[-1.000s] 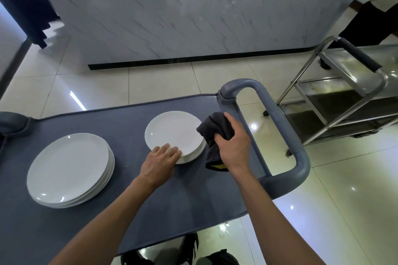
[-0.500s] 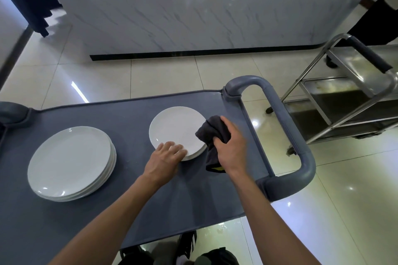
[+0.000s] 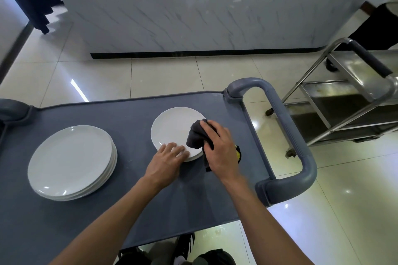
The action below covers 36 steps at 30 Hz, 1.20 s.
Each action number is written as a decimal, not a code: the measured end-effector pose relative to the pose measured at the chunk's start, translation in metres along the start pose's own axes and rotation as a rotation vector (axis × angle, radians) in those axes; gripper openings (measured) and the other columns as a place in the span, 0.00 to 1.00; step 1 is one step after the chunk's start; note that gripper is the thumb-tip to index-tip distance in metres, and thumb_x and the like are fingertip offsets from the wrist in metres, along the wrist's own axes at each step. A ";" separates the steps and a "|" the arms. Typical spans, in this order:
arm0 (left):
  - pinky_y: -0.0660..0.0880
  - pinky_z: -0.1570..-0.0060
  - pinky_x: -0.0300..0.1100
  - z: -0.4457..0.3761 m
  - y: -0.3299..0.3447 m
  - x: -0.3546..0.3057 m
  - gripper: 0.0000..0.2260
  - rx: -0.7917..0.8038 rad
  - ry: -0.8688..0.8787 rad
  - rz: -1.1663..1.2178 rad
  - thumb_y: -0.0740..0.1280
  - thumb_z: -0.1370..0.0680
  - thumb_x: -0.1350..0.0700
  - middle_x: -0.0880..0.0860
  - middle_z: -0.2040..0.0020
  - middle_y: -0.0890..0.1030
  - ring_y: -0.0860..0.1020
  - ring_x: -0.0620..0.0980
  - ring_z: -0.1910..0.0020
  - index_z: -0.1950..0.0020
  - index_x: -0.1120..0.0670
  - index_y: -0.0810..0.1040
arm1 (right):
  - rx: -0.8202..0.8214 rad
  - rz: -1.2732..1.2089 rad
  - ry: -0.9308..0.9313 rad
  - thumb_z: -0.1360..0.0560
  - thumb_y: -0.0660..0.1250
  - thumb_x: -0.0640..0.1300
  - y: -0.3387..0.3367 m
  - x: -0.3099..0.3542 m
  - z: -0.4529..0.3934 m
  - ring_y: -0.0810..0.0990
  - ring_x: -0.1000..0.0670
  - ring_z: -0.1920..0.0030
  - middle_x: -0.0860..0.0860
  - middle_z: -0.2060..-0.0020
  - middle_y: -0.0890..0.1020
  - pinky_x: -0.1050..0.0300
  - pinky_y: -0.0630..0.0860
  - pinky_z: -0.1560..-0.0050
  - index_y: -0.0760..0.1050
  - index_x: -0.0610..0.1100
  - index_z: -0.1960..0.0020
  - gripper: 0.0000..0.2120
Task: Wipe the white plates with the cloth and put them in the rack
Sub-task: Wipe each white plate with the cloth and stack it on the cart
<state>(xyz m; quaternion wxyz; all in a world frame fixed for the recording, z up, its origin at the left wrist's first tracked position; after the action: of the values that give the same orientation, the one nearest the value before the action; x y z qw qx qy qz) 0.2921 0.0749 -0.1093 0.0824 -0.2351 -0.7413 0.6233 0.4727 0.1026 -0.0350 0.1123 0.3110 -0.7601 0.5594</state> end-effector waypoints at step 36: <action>0.71 0.36 0.55 0.168 -0.132 0.170 0.20 -0.151 -0.991 0.049 0.69 0.21 0.51 0.53 0.31 0.77 0.71 0.56 0.31 0.30 0.54 0.77 | 0.262 -0.373 -0.158 0.28 0.70 0.31 0.123 0.188 -0.028 0.73 0.50 0.36 0.53 0.34 0.77 0.66 0.65 0.32 0.75 0.49 0.28 0.30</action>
<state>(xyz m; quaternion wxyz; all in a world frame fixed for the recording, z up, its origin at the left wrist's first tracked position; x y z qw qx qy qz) 0.0407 -0.0122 -0.0462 -0.3115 0.0668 -0.7285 0.6065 0.2470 0.0855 -0.0236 0.1124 0.5006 -0.6171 0.5966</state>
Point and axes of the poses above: each hand's wrist, its own z-axis away from the middle knuckle, its own y-axis out of the palm, x = y × z, the point moved 3 cm from there along -z, towards the middle knuckle
